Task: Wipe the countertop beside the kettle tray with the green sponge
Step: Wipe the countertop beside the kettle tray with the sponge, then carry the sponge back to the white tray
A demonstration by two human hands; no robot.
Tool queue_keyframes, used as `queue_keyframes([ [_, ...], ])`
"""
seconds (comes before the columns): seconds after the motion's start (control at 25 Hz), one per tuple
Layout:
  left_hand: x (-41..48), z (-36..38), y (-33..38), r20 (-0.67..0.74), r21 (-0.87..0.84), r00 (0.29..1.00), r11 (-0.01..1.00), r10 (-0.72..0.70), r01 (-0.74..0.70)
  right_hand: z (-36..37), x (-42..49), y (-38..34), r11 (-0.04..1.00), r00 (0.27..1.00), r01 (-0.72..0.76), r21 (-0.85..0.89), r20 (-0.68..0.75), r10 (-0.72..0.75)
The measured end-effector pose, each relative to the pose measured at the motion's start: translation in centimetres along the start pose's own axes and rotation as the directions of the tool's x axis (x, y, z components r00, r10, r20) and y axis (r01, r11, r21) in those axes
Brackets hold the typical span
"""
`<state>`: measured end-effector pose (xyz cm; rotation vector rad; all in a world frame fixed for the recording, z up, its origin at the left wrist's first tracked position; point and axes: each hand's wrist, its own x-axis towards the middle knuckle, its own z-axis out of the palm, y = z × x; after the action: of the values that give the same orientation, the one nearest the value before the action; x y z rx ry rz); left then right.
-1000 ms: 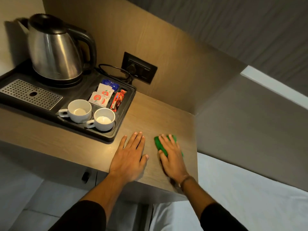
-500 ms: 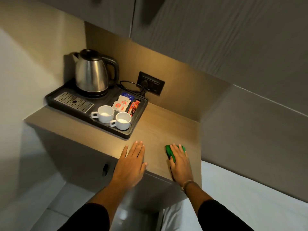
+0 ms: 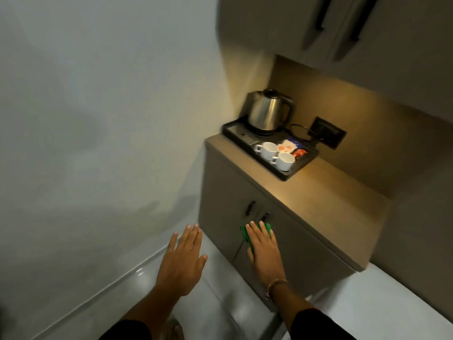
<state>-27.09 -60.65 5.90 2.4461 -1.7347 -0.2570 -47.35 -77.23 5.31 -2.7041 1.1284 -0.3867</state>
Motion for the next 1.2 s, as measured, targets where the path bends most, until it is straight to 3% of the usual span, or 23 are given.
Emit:
queue_keyframes([
  [0.2, -14.0, -0.5, -10.1, -0.012, 0.01, 0.955, 0.955, -0.297, 0.297, 5.6, -3.0, -14.4, 0.972, 0.97, 0.218, 0.091, 0.087, -0.225],
  [0.44, -29.5, -1.5, -22.3, -0.028, -0.035, 0.826, 0.827, -0.563, 0.562, 11.8, -7.5, -34.8, 0.853, 0.84, 0.482, 0.2, 0.173, -0.515],
  [0.84, -48.8, -0.9, -43.9, -0.047, -0.025, 0.639, 0.641, -0.768, 0.767, 21.4, -13.9, -65.3, 0.729, 0.696, 0.632, 0.264, 0.222, -0.683],
  [1.0, -51.4, -0.1, -49.6, -0.04, -0.022, 0.631, 0.632, -0.774, 0.774, 25.0, -14.0, -73.3, 0.72, 0.664, 0.65, 0.245, 0.278, -0.694],
  [1.2, -52.1, 2.2, -53.5, -0.046, -0.112, 0.637, 0.638, -0.769, 0.762, 30.1, -13.6, -77.5, 0.746, 0.653, 0.646, 0.162, 0.391, -0.649],
])
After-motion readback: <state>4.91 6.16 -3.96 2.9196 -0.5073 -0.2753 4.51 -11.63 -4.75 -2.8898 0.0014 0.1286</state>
